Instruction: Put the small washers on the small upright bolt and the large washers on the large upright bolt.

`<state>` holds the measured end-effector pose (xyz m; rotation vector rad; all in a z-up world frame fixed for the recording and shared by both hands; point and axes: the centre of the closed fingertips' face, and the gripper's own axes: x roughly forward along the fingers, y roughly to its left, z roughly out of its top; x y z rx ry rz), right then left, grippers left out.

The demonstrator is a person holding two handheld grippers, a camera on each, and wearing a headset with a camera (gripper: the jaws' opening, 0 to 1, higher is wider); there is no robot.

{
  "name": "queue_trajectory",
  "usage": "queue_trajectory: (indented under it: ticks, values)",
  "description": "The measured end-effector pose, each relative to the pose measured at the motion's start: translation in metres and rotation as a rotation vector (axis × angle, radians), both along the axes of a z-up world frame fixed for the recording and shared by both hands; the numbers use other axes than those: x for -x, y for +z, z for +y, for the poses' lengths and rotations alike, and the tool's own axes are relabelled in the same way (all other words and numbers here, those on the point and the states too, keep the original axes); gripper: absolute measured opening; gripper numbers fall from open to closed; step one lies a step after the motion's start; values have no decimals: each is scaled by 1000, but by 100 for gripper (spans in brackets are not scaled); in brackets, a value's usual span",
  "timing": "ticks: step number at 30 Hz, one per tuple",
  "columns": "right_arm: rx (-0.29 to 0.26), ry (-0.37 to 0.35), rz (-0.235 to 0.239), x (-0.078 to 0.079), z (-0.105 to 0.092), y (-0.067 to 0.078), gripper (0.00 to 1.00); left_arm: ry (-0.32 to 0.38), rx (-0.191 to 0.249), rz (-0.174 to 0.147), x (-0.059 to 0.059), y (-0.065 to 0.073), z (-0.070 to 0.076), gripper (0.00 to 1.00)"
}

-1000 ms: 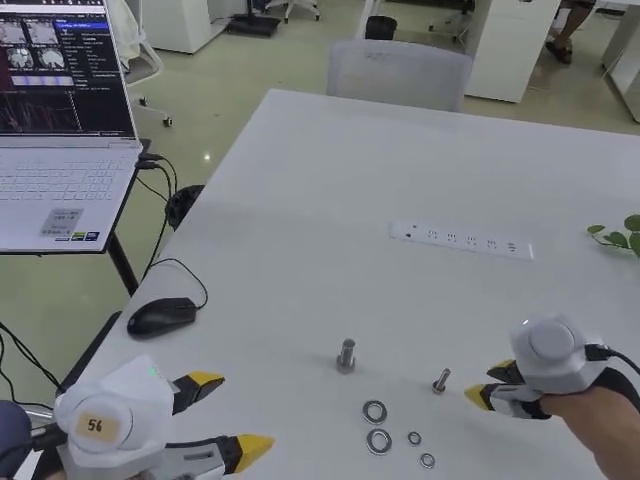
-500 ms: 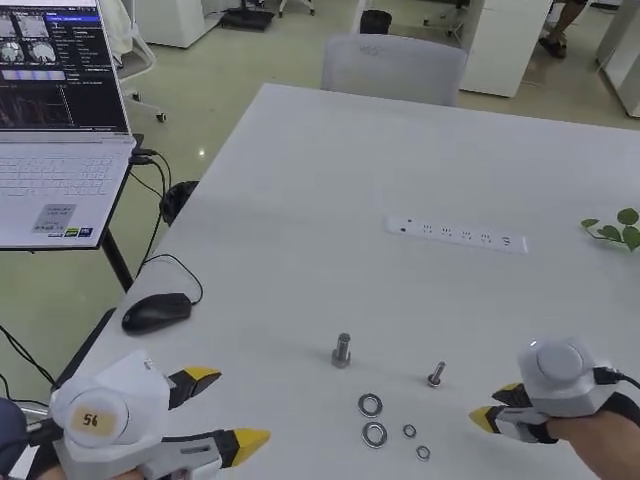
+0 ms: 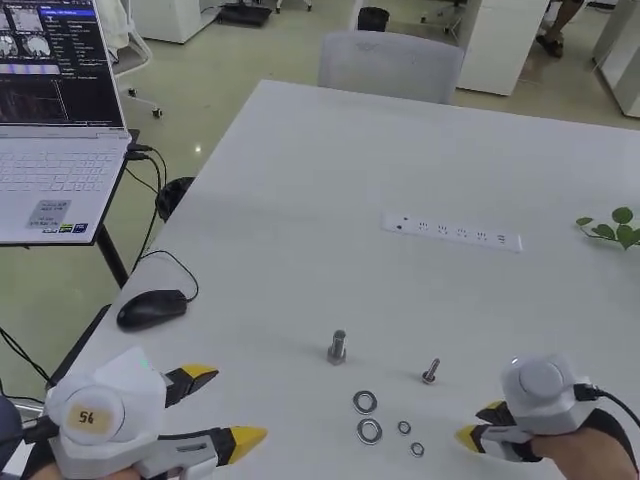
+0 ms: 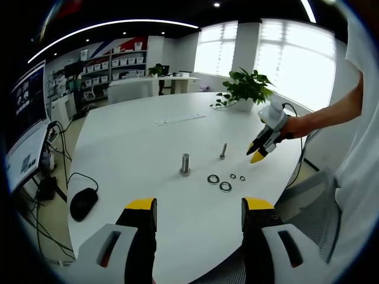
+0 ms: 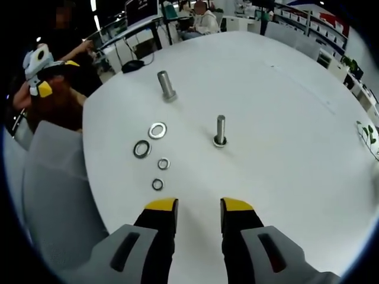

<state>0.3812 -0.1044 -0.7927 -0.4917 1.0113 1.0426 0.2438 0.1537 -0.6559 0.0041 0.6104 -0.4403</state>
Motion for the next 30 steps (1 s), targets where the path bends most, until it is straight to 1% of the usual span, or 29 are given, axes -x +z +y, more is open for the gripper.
queue_trajectory:
  ticks: [5, 10, 14, 21, 24, 30]
  values:
    - [10, 46, 15, 15, 8, -7, 30, 0, 0, -2, -1, 1, 1, 57]
    - [17, 92, 28, 28, 16, -15, 28, -2, -3, 1, 0, 1, 0, 57]
    - [27, 130, 27, 35, 24, -20, 27, -2, -4, 1, 1, 1, 0, 57]
    - [43, 184, 17, 41, 33, -25, 26, -8, -4, 1, 0, 1, -2, 57]
    - [52, 204, 15, 44, 35, -28, 26, -11, -3, 0, -1, 2, -3, 57]
    - [64, 233, 4, 46, 37, -28, 26, -9, -3, -3, -2, 2, -3, 57]
